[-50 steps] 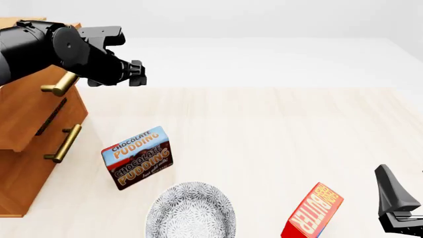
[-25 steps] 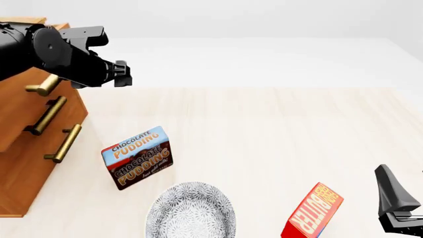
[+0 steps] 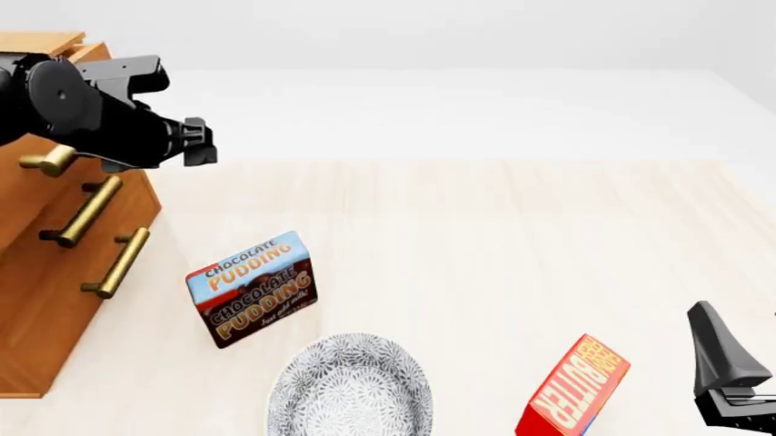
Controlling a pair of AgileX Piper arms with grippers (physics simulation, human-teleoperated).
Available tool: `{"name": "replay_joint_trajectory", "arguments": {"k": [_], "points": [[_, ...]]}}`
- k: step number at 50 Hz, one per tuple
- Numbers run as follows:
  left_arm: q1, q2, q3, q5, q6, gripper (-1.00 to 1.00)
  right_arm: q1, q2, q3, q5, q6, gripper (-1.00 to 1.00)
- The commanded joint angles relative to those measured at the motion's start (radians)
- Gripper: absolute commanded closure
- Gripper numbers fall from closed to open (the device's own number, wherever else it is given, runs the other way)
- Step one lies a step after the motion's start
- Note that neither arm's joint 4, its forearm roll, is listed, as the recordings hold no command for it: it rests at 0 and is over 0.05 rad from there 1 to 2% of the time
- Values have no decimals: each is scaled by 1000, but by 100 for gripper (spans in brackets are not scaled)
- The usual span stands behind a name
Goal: Put the butter at the front in the top drawer of the cabinet and close it.
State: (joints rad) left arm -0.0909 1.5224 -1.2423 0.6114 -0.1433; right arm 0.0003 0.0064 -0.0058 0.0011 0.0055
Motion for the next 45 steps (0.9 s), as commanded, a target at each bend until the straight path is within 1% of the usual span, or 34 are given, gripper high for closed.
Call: {"name": "replay_joint_trajectory", "arguments": {"k": [1, 8, 23, 25, 32, 38, 40, 44, 45], "points": [[33, -22, 31, -5, -6, -100, 0, -1, 1, 0, -1, -100], [58, -36, 30, 4, 4, -100, 0, -1, 1, 0, -1, -100], [84, -47, 34, 12, -3, -100, 0, -1, 1, 0, -1, -100], [102, -54, 30, 15, -2, -100, 0, -1, 1, 0, -1, -100], [127, -72, 59, 6, -12, -100, 0, -1, 1, 0, -1, -100], [142, -79, 61, 10, -6, -100, 0, -1, 1, 0, -1, -100], [136, -85, 64, 7, -16, -100, 0, -1, 1, 0, -1, -100], [148, -93, 74, 9, -9, -100, 0, -1, 1, 0, -1, -100], [163, -94, 76, 14, -4, -100, 0, -1, 1, 0, -1, -100]]}}
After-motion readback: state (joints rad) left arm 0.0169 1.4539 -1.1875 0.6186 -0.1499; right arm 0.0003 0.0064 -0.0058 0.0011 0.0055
